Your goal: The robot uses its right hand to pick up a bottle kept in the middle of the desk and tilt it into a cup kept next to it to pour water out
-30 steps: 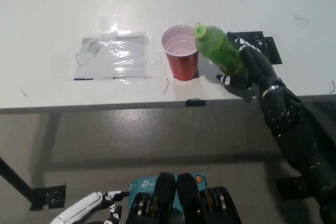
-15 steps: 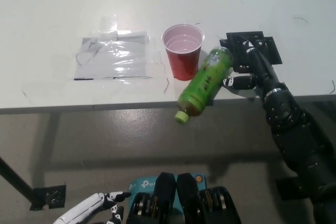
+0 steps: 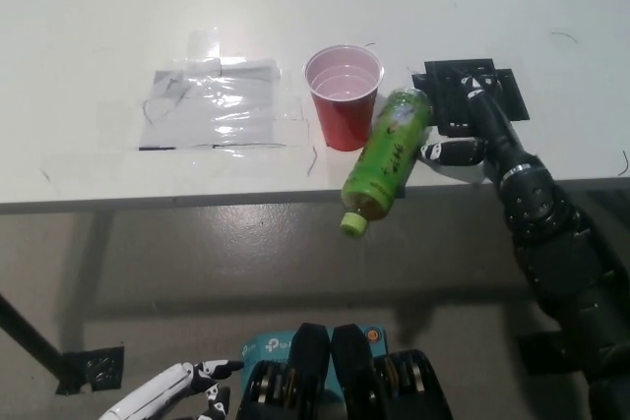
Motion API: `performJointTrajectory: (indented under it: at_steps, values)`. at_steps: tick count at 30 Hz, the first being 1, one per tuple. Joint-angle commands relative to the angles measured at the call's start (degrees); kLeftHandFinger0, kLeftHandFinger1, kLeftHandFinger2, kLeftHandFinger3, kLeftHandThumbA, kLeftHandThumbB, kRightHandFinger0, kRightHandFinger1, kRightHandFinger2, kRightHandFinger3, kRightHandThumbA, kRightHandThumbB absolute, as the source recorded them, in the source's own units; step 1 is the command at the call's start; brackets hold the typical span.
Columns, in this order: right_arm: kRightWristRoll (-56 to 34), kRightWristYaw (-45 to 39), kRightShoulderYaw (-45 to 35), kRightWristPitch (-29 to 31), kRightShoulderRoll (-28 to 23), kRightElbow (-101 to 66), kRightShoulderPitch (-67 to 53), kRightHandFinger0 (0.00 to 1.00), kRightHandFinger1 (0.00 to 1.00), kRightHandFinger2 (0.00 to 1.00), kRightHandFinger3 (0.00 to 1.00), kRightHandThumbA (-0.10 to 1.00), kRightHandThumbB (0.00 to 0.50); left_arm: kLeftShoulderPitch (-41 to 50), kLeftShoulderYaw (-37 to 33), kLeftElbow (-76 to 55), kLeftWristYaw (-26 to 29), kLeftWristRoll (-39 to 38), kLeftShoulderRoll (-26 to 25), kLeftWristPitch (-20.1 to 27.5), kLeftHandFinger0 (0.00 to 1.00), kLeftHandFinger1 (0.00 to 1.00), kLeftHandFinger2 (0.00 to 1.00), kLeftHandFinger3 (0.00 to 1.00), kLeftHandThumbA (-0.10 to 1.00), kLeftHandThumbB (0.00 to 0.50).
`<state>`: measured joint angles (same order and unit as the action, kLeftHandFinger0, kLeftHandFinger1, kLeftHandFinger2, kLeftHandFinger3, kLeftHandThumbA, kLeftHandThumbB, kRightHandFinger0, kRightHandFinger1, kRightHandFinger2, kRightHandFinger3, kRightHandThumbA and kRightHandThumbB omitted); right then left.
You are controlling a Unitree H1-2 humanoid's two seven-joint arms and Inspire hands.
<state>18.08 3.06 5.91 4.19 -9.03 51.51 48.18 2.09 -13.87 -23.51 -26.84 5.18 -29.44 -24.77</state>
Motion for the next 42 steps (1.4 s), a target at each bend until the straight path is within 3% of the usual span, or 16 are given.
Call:
performJointTrajectory:
  at_steps: [1,9,12,16,21,24,26,29,31,33,34,38,39,42]
  values:
    - [0.5,-5.2,2.0,-1.7,-4.3,-6.5,-0.3,1.00,1.00,1.00,1.00,1.00,0.181,0.0,0.8,-1.3,0.5,0.9,-0.9,0.3,1.00,1.00,1.00,1.00,0.98,0.372]
    - [-0.1,-13.2,5.2,-5.3,-12.5,-19.4,-6.1,1.00,1.00,1.00,1.00,0.92,0.206,0.0,1.4,-1.2,0.4,0.5,-0.8,0.6,1.00,1.00,1.00,1.00,0.95,0.342]
    - [-2.4,-16.0,3.9,-7.7,-15.0,-26.1,-9.2,1.00,1.00,1.00,1.00,0.93,0.229,-0.1,1.2,-1.4,0.3,1.0,-0.8,-0.2,1.00,1.00,1.00,1.00,0.95,0.357]
    - [-7.0,-18.6,1.4,-10.3,-15.8,-34.1,-13.0,1.00,1.00,1.00,1.00,0.88,0.207,0.1,1.6,-1.4,0.2,0.6,-0.7,-0.3,1.00,1.00,1.00,1.00,0.95,0.355]
    - [-11.7,-18.1,-2.5,-13.6,-13.0,-44.9,-18.7,1.00,1.00,1.00,1.00,0.87,0.177,-0.4,1.7,-1.1,-0.3,0.0,-0.7,-0.3,1.00,1.00,1.00,1.00,0.94,0.340]
    - [-16.5,-18.4,-4.0,-11.6,-9.3,-53.0,-24.1,1.00,1.00,1.00,1.00,0.78,0.136,-0.3,1.8,-1.0,-0.1,0.4,-0.7,-0.1,0.99,0.99,1.00,1.00,0.95,0.347]
    - [-17.6,-18.8,-3.7,-12.8,-7.6,-57.5,-26.8,1.00,1.00,1.00,1.00,0.77,0.161,-0.2,2.0,-1.2,-0.1,0.1,-0.6,0.0,1.00,0.99,1.00,1.00,0.94,0.335]
    - [-17.5,-19.1,-2.2,-14.0,-5.6,-62.1,-30.4,1.00,1.00,1.00,1.00,0.80,0.179,-0.2,1.9,-1.3,-0.1,0.5,-0.7,-0.7,1.00,1.00,1.00,1.00,0.95,0.358]
    - [-16.2,-18.7,-1.4,-13.9,-4.5,-63.9,-32.5,1.00,1.00,1.00,1.00,0.77,0.156,-0.2,2.0,-1.5,0.0,0.6,-0.6,-1.0,1.00,1.00,1.00,1.00,0.94,0.350]
    - [-15.5,-18.4,-1.0,-13.8,-3.7,-64.9,-34.0,1.00,1.00,1.00,1.00,0.80,0.165,-0.2,1.9,-1.4,-0.1,0.7,-0.8,-0.4,1.00,1.00,1.00,1.00,0.95,0.338]
    - [-15.4,-18.2,-0.7,-10.9,-3.3,-64.3,-35.2,1.00,1.00,1.00,1.00,0.81,0.158,-0.2,1.9,-1.3,0.0,0.7,-0.7,0.1,0.99,0.99,1.00,1.00,0.95,0.343]
    - [-14.0,-16.5,-0.5,-8.1,-1.7,-62.9,-36.5,1.00,1.00,1.00,1.00,0.77,0.136,0.4,3.3,-1.8,-0.5,-0.2,-1.8,-0.7,1.00,1.00,1.00,1.00,0.96,0.351]
    - [-13.4,-15.4,-0.9,-7.7,-1.2,-62.2,-36.9,1.00,1.00,1.00,1.00,0.74,0.111,0.5,3.6,-1.7,-0.5,-0.5,-1.7,-0.7,1.00,1.00,1.00,1.00,0.97,0.356]
    - [-13.1,-14.7,-0.6,-6.0,0.2,-59.5,-37.4,1.00,1.00,1.00,1.00,0.68,0.114,1.2,4.6,-2.1,-0.9,-1.0,-3.0,-0.2,1.00,1.00,1.00,1.00,0.94,0.325]
